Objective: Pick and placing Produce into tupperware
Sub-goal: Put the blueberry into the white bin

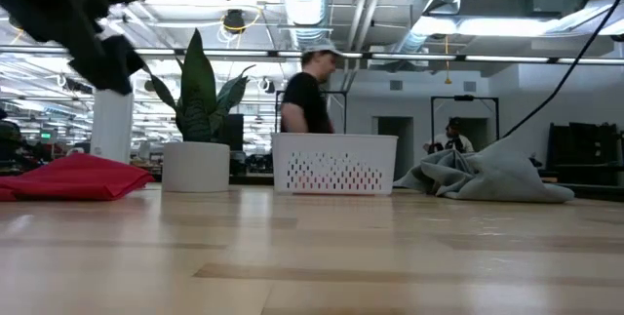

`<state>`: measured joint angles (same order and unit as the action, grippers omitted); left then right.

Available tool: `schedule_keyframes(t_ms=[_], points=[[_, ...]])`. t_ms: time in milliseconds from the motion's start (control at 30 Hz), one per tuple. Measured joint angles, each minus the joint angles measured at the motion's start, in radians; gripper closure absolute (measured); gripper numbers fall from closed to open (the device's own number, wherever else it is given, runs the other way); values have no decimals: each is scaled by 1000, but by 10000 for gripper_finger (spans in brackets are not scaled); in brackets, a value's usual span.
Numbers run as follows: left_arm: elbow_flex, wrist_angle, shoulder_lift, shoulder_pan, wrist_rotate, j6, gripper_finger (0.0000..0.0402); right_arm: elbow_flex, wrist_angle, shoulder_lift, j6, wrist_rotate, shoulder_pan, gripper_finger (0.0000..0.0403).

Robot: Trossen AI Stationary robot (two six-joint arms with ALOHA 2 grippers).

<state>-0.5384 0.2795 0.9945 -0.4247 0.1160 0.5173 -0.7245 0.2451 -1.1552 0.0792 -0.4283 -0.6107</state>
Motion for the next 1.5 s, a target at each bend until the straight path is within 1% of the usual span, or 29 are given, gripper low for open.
schedule_keyframes(t_ms=[100, 267, 333, 467, 633, 800, 1000, 1133, 1267, 1400, 1500], points=[[30, 21, -2, -49, 55, 79, 181, 95, 94, 22, -51, -1, 4, 148], [62, -11, 17, -136, 83, 170, 181, 195, 153, 33, -151, -54, 4, 148], [71, -5, 23, -167, 88, 229, 181, 213, 158, 33, -165, -68, 2, 148], [88, 2, 38, -248, 139, 372, 181, 222, 163, 33, -185, -71, 3, 148], [91, -12, 107, -341, 203, 445, 181, 222, 167, 32, -186, -71, 4, 148], [92, -44, 223, -377, 231, 476, 181, 222, 172, 32, -198, -71, 4, 148], [91, -185, 376, -389, 221, 468, 182, 222, 172, 30, -204, -71, 2, 148], [51, -177, 453, -405, 249, 463, 196, 222, 172, 30, -205, -71, 2, 148], [10, -178, 489, -426, 255, 441, 217, 222, 171, 30, -213, -71, 2, 148], [-11, -188, 498, -448, 211, 444, 235, 222, 171, 29, -217, -71, 2, 148], [-11, -184, 498, -450, 213, 461, 245, 222, 169, 29, -219, -71, 2, 148]])
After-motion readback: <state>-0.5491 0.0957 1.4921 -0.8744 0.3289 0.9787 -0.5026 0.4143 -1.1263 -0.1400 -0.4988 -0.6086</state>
